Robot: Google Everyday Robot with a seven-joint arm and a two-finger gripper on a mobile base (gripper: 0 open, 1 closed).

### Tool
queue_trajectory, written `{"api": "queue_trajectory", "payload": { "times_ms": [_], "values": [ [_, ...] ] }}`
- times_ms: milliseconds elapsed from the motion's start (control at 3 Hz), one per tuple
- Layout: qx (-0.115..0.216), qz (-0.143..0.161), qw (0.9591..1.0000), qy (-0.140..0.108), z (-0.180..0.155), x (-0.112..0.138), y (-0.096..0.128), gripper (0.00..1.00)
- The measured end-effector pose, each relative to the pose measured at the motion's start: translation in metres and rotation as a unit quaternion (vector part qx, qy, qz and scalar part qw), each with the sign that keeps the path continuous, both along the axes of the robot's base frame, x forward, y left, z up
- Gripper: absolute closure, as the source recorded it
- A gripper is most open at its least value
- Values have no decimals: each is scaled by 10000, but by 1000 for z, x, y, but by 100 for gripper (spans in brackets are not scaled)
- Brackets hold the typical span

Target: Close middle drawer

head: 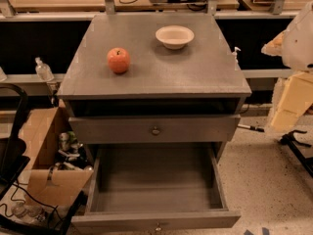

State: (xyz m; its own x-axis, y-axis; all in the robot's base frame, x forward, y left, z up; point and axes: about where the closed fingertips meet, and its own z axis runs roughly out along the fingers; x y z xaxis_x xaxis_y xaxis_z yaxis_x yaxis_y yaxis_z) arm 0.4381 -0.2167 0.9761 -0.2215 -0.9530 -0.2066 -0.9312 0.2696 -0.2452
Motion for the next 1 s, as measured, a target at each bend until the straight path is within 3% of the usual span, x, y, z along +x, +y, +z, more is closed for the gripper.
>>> {"api": "queue_trajectory", "payload": {
  "times_ms": [333, 667, 1000],
  "values": [
    [0, 0, 10000, -1, 0, 0, 0, 0],
    [4, 4, 9997, -226, -10, 8, 2, 0],
    [-20, 195, 9983, -542, -34, 3, 3, 0]
  ]
}}
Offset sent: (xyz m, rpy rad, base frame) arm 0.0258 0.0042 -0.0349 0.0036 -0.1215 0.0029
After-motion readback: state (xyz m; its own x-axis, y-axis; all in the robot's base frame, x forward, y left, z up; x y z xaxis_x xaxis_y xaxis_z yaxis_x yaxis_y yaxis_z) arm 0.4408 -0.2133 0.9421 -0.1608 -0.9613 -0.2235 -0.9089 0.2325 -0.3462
